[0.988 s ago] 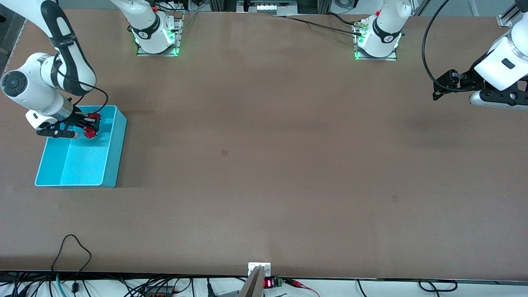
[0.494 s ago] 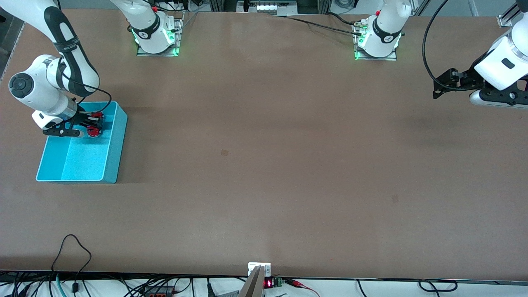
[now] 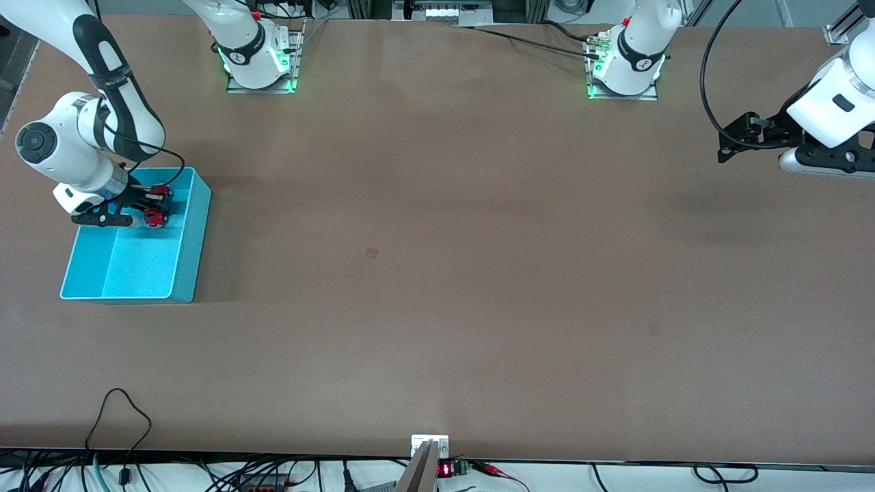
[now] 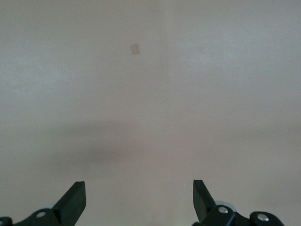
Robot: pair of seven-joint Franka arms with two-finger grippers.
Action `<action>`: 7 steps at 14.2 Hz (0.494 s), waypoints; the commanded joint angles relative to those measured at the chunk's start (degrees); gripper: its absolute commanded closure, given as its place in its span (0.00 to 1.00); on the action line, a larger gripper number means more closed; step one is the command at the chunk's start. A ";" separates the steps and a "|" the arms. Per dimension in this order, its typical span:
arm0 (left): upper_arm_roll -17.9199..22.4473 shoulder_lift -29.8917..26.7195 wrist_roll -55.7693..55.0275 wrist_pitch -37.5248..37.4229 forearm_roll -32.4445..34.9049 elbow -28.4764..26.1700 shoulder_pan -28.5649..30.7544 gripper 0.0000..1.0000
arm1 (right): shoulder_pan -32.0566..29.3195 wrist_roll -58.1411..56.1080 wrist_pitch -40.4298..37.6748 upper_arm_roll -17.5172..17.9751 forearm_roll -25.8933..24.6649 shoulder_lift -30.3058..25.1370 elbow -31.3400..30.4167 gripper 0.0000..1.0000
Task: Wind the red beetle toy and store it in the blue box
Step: 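Lower the car into the blue box and open the right gripper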
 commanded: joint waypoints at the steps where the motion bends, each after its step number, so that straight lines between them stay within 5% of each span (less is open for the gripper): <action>1: -0.11 0.45 0.97 -1.16 -1.10 1.53 0.00 0.00 | -1.00 -0.99 0.46 0.38 -2.16 -0.09 0.15 0.29; 3: -0.11 0.45 0.97 -1.08 -1.10 1.53 -0.18 0.00 | -1.00 -0.99 0.37 0.38 -3.05 -0.26 1.11 0.04; 7: -0.20 0.45 1.06 -1.08 -1.19 1.53 -0.09 0.00 | -1.00 -1.16 -1.03 0.47 -3.40 -2.80 4.44 0.00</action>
